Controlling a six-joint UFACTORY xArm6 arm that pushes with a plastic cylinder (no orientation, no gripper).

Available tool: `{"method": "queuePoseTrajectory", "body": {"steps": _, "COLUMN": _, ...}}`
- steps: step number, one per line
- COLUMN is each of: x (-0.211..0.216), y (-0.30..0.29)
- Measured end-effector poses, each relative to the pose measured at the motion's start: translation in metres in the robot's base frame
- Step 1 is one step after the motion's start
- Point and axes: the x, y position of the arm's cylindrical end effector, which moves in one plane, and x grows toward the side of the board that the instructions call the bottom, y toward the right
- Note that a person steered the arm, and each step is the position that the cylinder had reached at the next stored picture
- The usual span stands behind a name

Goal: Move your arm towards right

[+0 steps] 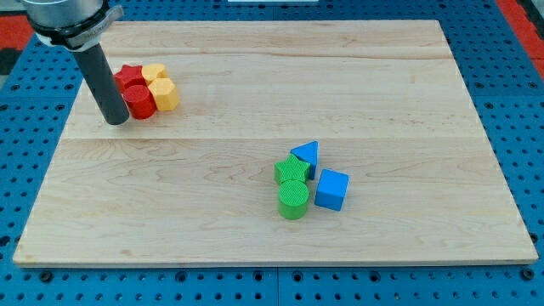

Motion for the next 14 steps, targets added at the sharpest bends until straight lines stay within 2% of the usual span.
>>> {"method": "queuePoseTrajectory", "body": {"steps": 7, "x": 0.008, "y": 0.007}}
{"method": "queuePoseTrajectory", "body": {"steps": 9, "x": 0.035, "y": 0.026}}
{"method": "queuePoseTrajectory", "body": {"steps": 11, "x": 0.036, "y": 0.028}}
{"method": "queuePoseTrajectory", "body": {"steps": 13, "x": 0.07, "y": 0.078}}
{"method": "queuePoseTrajectory", "body": {"steps": 14, "x": 0.07, "y": 0.079}}
